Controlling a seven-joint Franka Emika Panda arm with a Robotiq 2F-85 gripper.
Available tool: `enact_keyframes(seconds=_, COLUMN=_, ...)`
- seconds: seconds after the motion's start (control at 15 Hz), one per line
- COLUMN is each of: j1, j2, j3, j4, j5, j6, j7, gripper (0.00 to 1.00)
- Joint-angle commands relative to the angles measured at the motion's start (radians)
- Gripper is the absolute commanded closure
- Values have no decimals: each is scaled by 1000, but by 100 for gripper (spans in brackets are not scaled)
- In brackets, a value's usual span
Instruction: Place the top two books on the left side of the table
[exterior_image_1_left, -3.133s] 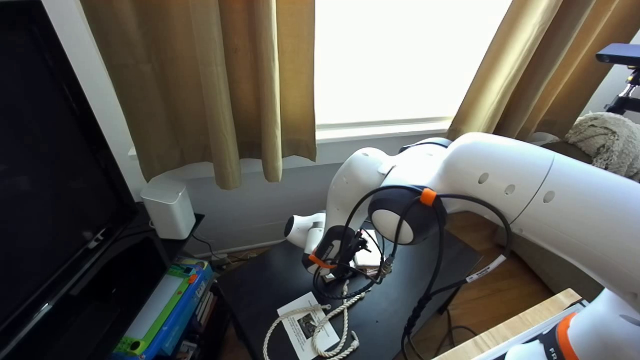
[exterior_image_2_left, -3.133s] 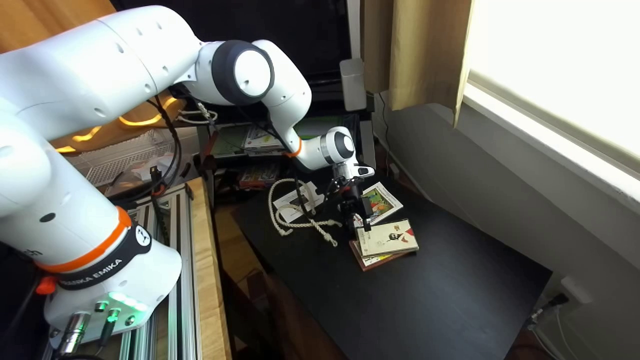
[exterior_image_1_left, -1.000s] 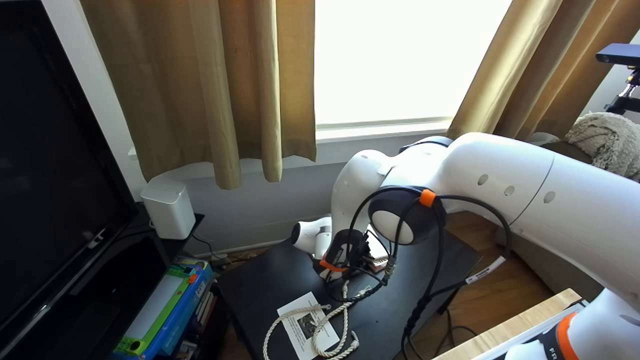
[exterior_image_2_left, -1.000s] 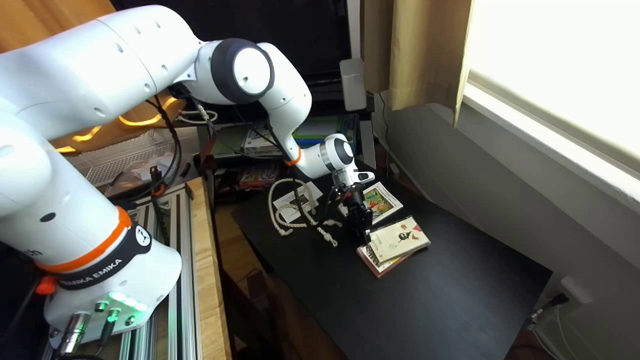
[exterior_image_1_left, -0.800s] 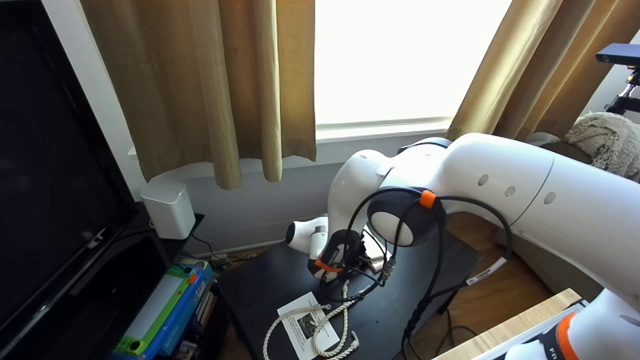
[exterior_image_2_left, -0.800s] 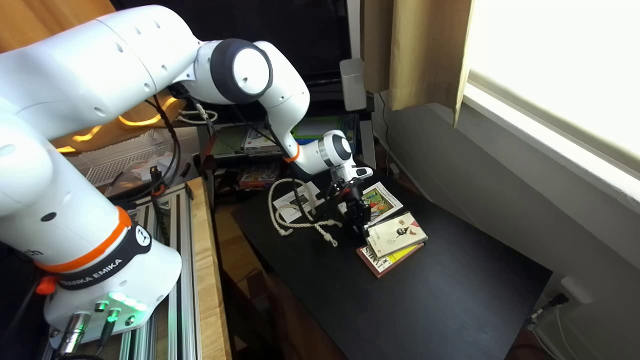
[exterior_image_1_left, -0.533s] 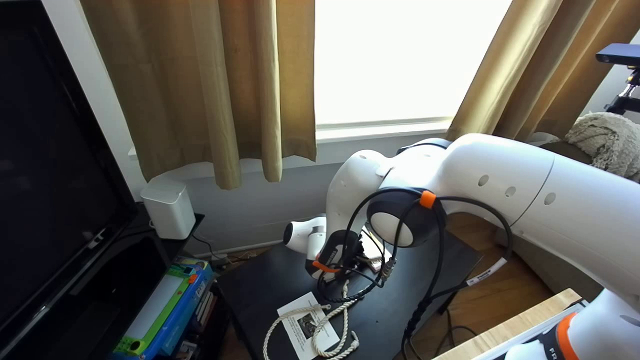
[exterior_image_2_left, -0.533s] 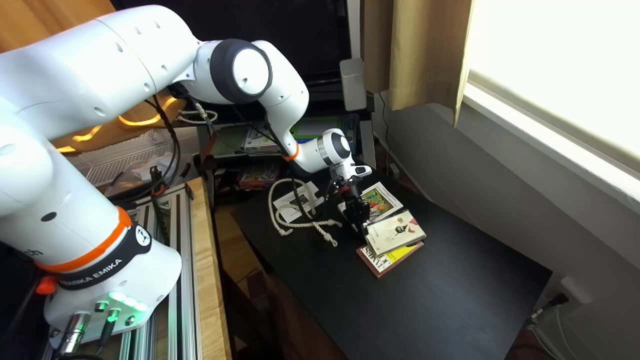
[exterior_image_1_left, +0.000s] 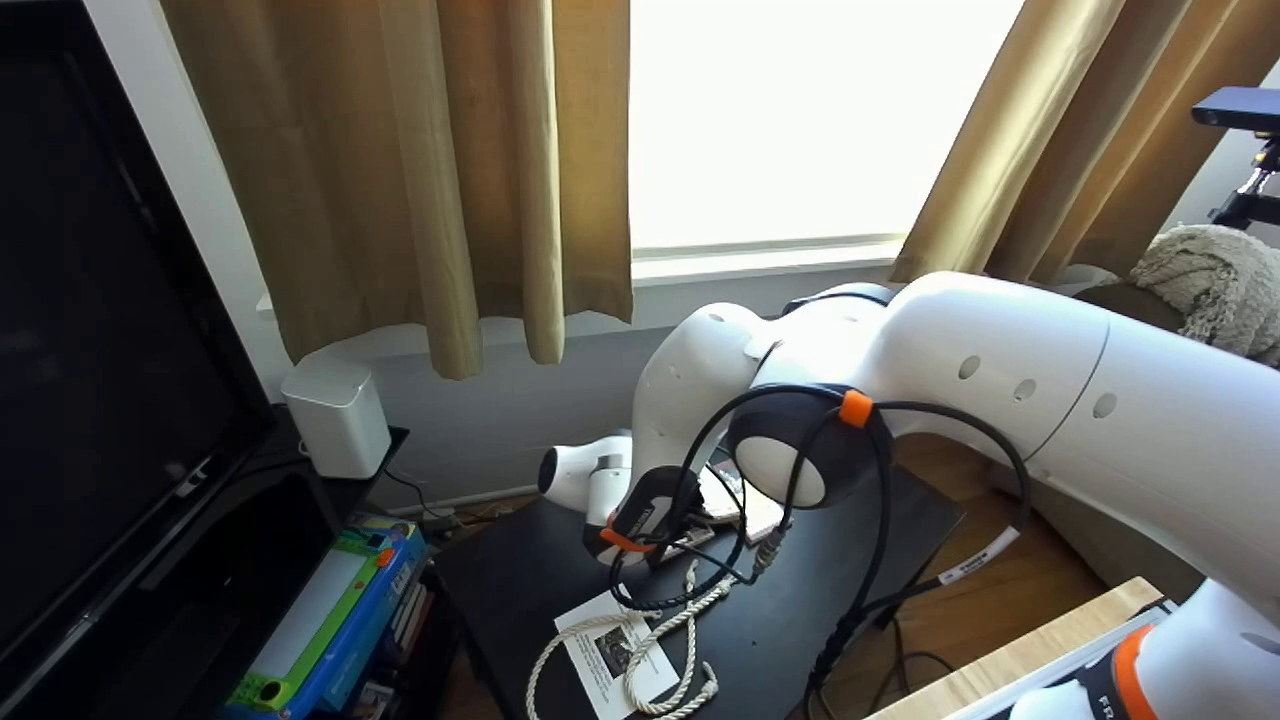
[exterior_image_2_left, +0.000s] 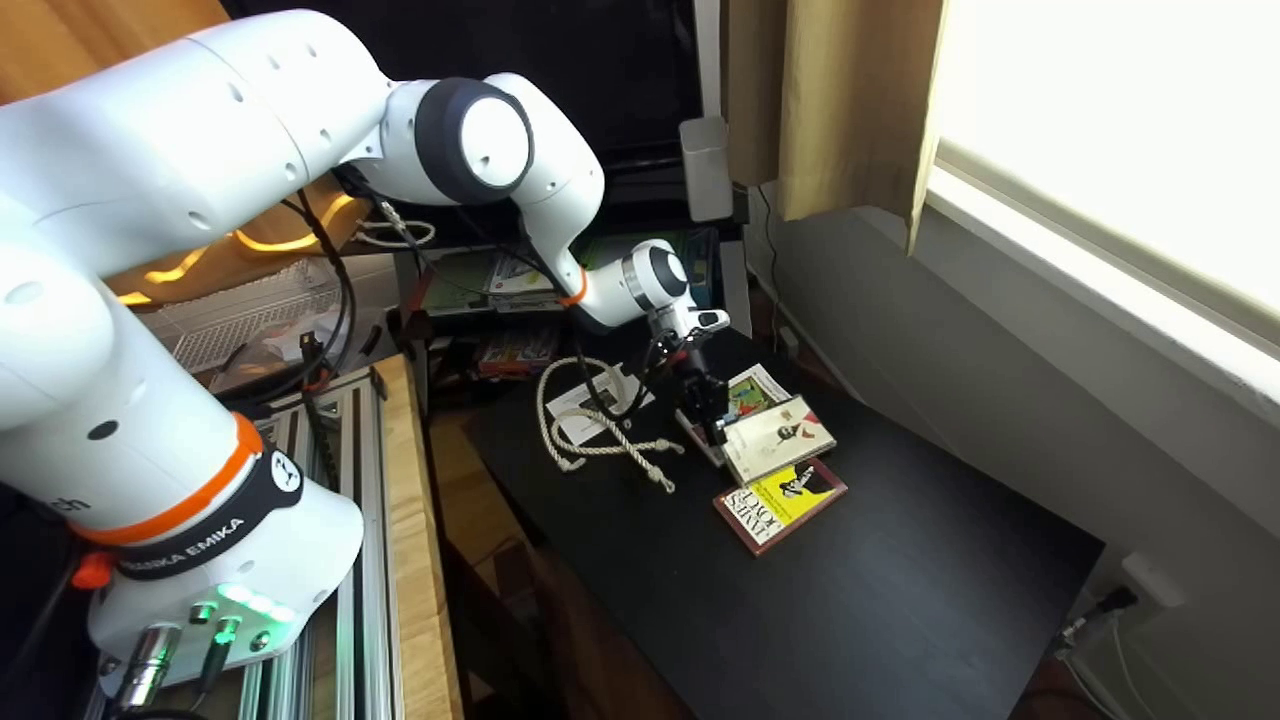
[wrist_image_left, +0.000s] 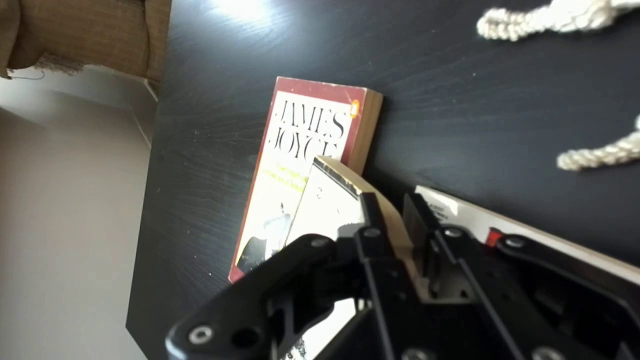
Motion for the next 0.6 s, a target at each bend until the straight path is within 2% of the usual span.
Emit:
enact_keyframes(seconds=0.0, j1=25, j2=9, j3=30, j4=44, j5=16, j6=-63, j7=-37, gripper=96)
enact_keyframes(seconds=0.2, j1=49, j2=32, j3=45, j4=103, j5=38, j6=-151, j7=-64, gripper=96)
enact_keyframes(seconds=0.53, j1=96, j2=16, j3=36, j4=97, j5=22, j6=-246, j7=-59, gripper=96)
